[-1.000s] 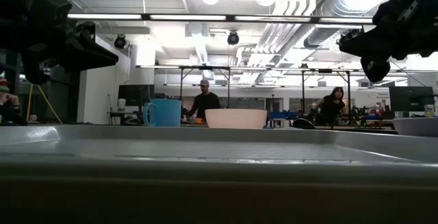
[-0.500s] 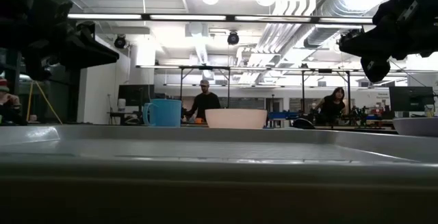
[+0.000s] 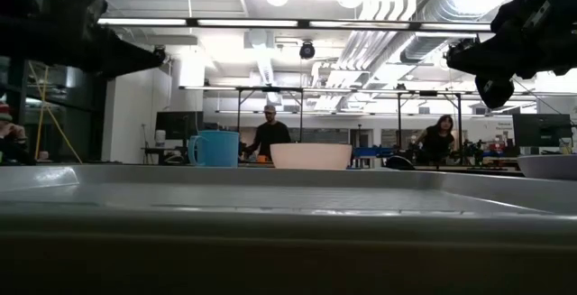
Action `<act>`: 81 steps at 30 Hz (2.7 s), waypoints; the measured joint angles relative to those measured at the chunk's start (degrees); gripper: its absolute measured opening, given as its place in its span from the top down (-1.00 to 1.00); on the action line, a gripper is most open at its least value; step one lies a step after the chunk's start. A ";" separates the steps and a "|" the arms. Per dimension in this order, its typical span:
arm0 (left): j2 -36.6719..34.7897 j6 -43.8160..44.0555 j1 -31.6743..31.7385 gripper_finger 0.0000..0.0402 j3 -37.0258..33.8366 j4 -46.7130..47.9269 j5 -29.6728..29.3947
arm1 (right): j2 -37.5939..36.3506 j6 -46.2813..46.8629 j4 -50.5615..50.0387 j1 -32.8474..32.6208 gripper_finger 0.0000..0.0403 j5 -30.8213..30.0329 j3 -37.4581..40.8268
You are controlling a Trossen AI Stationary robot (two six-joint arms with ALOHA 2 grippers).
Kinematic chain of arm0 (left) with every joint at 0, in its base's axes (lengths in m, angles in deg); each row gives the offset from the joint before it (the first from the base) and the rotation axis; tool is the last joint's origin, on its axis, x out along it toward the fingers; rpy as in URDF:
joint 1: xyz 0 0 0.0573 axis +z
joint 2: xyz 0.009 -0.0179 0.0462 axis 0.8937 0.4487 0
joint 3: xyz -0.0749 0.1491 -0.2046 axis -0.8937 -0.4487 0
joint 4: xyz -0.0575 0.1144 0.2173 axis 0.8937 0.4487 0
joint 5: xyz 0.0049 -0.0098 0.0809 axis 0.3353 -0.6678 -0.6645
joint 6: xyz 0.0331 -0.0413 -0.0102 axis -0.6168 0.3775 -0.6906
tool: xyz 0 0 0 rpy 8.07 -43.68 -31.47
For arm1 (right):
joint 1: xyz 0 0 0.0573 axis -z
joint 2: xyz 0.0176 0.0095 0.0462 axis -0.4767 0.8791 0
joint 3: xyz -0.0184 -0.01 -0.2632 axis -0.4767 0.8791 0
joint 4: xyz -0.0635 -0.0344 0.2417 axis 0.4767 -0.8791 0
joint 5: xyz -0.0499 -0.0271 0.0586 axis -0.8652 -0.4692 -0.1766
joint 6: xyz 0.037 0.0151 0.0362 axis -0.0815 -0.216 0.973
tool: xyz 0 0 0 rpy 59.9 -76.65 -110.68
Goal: Set up tray
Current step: Put the blue mug on the serving tray
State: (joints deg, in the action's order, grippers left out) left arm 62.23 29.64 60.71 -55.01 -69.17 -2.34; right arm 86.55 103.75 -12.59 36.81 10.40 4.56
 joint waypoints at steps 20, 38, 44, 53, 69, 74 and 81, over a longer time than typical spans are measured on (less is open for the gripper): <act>0.02 2.68 0.00 0.55 0.10 0.67 -2.85 | 0.00 0.00 0.02 0.00 1.00 0.02 -0.01; 0.02 6.04 0.00 0.55 0.13 0.59 -3.55 | 0.02 7.68 6.17 0.00 1.00 0.15 0.24; 0.04 5.90 0.00 0.55 0.71 -1.31 -6.22 | 0.02 15.78 11.67 0.00 1.00 -2.27 0.15; 0.04 -3.20 0.02 0.55 9.79 1.78 -9.41 | 0.02 13.98 27.20 0.00 1.00 -8.24 0.11; 3.42 -6.93 0.02 0.55 25.76 20.39 -8.81 | 6.65 -6.10 31.88 0.00 1.00 -10.39 -13.10; 6.57 -7.05 0.02 0.55 25.81 20.42 -8.86 | 15.49 -10.07 17.01 0.01 1.00 -15.62 -26.14; 11.91 -6.69 0.06 0.55 25.86 22.71 -16.60 | 31.11 -12.28 -13.90 0.02 1.00 -24.84 -43.50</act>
State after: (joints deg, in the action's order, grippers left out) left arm 74.13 22.95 60.77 -29.15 -46.46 -18.94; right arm 117.66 91.46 -26.49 36.83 -14.43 -38.94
